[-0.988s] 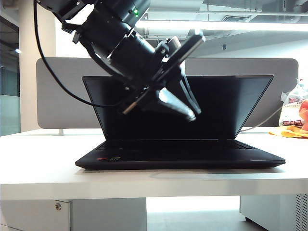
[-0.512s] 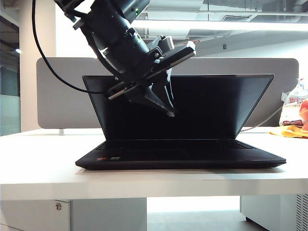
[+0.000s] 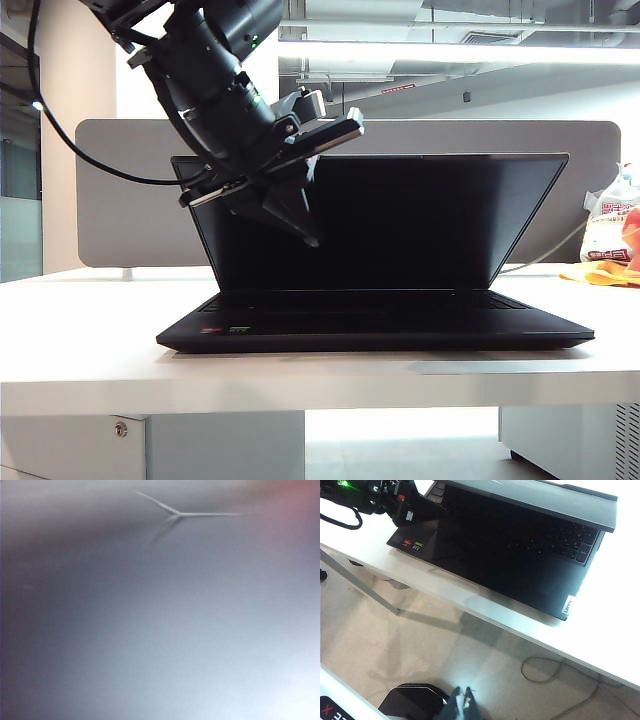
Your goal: Open the lid of the laptop and use the keypad to enter the password "123".
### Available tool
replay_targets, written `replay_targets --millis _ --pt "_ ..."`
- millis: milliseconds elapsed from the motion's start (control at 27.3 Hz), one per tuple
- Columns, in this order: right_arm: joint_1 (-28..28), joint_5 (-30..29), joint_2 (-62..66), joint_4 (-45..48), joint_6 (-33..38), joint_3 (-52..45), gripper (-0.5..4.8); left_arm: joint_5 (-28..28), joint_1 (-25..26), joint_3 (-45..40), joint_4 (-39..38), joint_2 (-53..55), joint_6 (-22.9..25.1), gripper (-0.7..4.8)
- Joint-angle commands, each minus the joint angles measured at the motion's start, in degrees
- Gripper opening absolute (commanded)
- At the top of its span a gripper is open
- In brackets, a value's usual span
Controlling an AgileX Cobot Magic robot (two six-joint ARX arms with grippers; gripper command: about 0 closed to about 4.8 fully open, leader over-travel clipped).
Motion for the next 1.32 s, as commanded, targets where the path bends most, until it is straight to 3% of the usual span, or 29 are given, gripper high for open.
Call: replay_targets --millis 37,256,659,878,1317 --pt "0.0 -0.1 -0.1 0.8 -0.2 0.3 -0.05 -0.7 0.9 1.5 0.3 0.0 1.0 0.19" --pt "0.0 -0.1 -0.1 0.5 -0.2 0.3 -0.05 -1.6 2.8 8.0 -3.1 0.4 4.2 0.12" --pt "0.0 -0.1 -0.1 0.3 -0.2 0.3 -0.05 -1.6 5.9 14.2 -4.4 2.9 6.0 0.11" --pt "0.0 0.2 -0.2 -1.1 -0.2 0.2 -0.05 -1.3 6.1 22.0 -8.7 6.8 8.1 0.11" --pt "0.0 0.2 -0.2 -1.2 -0.2 0.2 -0.05 -1.1 9.0 34.0 -10.2 12.3 10.4 0.07"
